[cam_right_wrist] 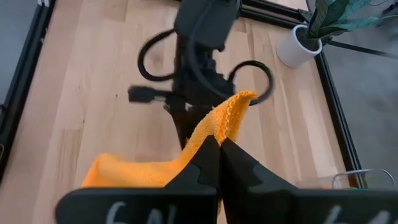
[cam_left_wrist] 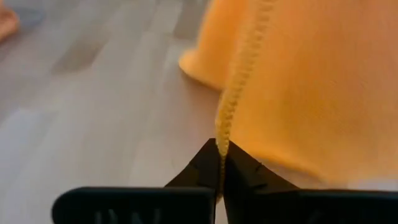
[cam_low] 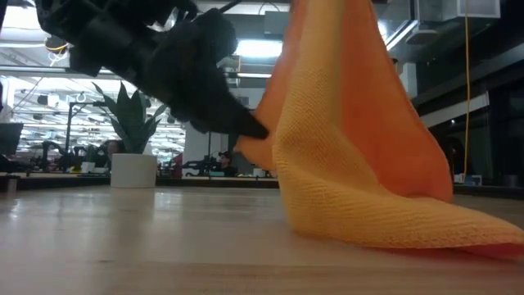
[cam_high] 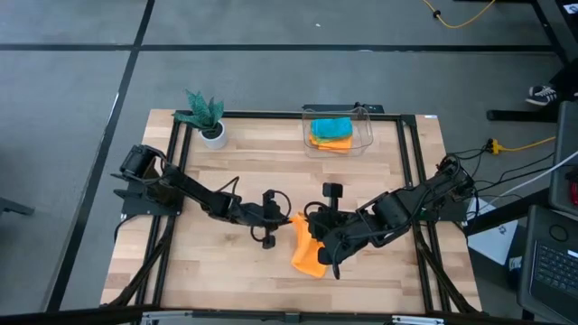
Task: Fold microfiber towels
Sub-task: Fold the orange microfiber towel
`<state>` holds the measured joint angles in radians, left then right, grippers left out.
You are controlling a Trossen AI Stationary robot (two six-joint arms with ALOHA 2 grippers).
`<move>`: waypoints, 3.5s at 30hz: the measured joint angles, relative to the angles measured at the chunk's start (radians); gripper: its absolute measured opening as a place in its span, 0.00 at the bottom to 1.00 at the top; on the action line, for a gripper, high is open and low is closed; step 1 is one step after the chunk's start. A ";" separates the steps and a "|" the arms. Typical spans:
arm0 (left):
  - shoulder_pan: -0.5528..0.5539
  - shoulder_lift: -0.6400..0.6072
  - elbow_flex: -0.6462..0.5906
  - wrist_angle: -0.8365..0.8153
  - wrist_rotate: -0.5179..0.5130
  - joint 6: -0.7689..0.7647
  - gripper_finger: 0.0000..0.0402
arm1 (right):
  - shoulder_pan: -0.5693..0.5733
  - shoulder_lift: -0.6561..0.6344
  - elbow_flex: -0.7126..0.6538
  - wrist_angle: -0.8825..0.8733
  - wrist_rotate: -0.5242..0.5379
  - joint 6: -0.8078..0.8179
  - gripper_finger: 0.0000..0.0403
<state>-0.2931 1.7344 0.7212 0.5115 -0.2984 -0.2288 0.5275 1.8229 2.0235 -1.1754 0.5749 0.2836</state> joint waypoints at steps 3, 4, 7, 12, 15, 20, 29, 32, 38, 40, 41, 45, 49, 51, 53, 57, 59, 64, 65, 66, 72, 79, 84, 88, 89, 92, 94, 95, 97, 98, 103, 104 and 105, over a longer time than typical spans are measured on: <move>-0.027 -0.011 0.000 -0.092 0.000 -0.027 0.00 | 0.010 0.000 0.000 -0.033 0.000 0.018 0.00; -0.038 -0.026 0.000 -0.129 -0.011 -0.042 0.00 | 0.014 0.001 0.000 -0.047 0.000 0.029 0.00; -0.076 -0.101 0.009 -0.273 -0.070 -0.088 0.00 | 0.024 0.001 0.000 -0.112 0.016 0.077 0.00; -0.158 -0.313 0.114 -0.644 -0.217 -0.117 0.00 | 0.030 0.001 0.000 -0.232 0.072 0.208 0.00; -0.201 -0.426 0.236 -0.898 -0.307 -0.157 0.00 | 0.030 0.001 0.000 -0.252 0.105 0.231 0.00; -0.272 -0.517 0.465 -1.232 -0.434 -0.214 0.00 | 0.034 0.001 0.000 -0.251 0.119 0.231 0.00; -0.317 -0.510 0.667 -1.498 -0.473 -0.280 0.00 | 0.106 0.001 0.000 -0.254 0.354 0.237 0.01; -0.318 -0.509 0.666 -1.614 -0.477 -0.381 0.00 | 0.171 0.001 0.000 -0.257 0.492 0.238 0.01; -0.306 -0.485 0.649 -1.665 -0.479 -0.447 0.00 | 0.260 0.003 -0.001 -0.257 0.706 0.274 0.01; -0.297 -0.483 0.650 -1.664 -0.478 -0.427 0.00 | 0.262 0.005 -0.012 -0.257 0.707 0.291 0.01; -0.292 -0.483 0.652 -1.665 -0.478 -0.421 0.00 | 0.261 0.005 -0.024 -0.255 0.708 0.295 0.01; -0.271 -0.483 0.701 -1.689 -0.486 -0.404 0.00 | 0.239 0.005 -0.090 -0.253 0.715 0.315 0.01; -0.265 -0.483 0.820 -1.720 -0.480 -0.354 0.00 | 0.230 0.005 -0.125 -0.250 0.814 0.291 0.01; -0.264 -0.484 0.890 -1.735 -0.477 -0.333 0.00 | 0.230 0.004 -0.127 -0.251 0.882 0.266 0.01; -0.259 -0.484 0.951 -1.745 -0.460 -0.337 0.00 | 0.225 0.001 -0.119 -0.251 0.909 0.257 0.01; -0.275 -0.484 1.013 -1.744 -0.408 -0.371 0.00 | 0.218 -0.001 -0.105 -0.243 0.833 0.263 0.01; -0.290 -0.483 1.014 -1.745 -0.381 -0.404 0.00 | 0.218 -0.001 -0.105 -0.223 0.779 0.262 0.01; -0.332 -0.433 1.009 -1.733 -0.284 -0.474 0.00 | 0.227 -0.001 -0.105 -0.162 0.663 0.247 0.01; -0.344 -0.421 1.008 -1.717 -0.253 -0.477 0.00 | 0.233 -0.001 -0.105 -0.147 0.654 0.233 0.01; -0.357 -0.411 1.008 -1.696 -0.226 -0.479 0.00 | 0.239 -0.001 -0.105 -0.120 0.654 0.213 0.01; -0.427 -0.382 1.008 -1.574 -0.167 -0.502 0.00 | 0.283 -0.001 -0.104 0.121 0.643 -0.041 0.01; -0.410 -0.389 1.065 -1.651 -0.183 -0.502 0.00 | 0.243 -0.001 -0.104 0.195 0.637 -0.200 0.00; -0.335 -0.378 1.043 -1.935 -0.206 -0.572 0.00 | 0.128 -0.003 -0.146 0.051 0.553 -0.033 0.00; -0.251 -0.365 0.920 -2.054 -0.262 -0.623 0.00 | 0.038 -0.002 -0.253 -0.004 0.580 0.058 0.00; -0.229 -0.366 0.885 -2.045 -0.267 -0.619 0.00 | 0.016 -0.002 -0.283 -0.003 0.594 0.075 0.00; -0.159 -0.366 0.767 -1.966 -0.272 -0.553 0.00 | -0.050 -0.002 -0.380 0.032 0.610 0.100 0.00; -0.116 -0.366 0.685 -1.882 -0.275 -0.490 0.00 | -0.088 -0.002 -0.461 0.089 0.611 0.101 0.00; -0.093 -0.366 0.645 -1.831 -0.275 -0.457 0.00 | -0.104 -0.001 -0.498 0.114 0.609 0.101 0.00; -0.053 -0.366 0.570 -1.728 -0.275 -0.391 0.00 | -0.132 -0.001 -0.572 0.188 0.611 0.100 0.00; -0.036 -0.366 0.538 -1.684 -0.275 -0.359 0.00 | -0.145 -0.002 -0.609 0.225 0.612 0.098 0.00; 0.035 -0.366 0.447 -1.546 -0.259 -0.262 0.00 | -0.185 -0.001 -0.734 0.337 0.610 0.078 0.00; 0.042 -0.366 0.445 -1.544 -0.259 -0.262 0.00 | -0.188 -0.001 -0.747 0.338 0.608 0.081 0.00; 0.046 -0.366 0.444 -1.542 -0.259 -0.262 0.00 | -0.187 -0.001 -0.755 0.335 0.605 0.088 0.00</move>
<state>-0.2474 1.3685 1.1656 -1.0305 -0.5575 -0.4908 0.3401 1.8221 1.2690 -0.8404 1.1799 0.3718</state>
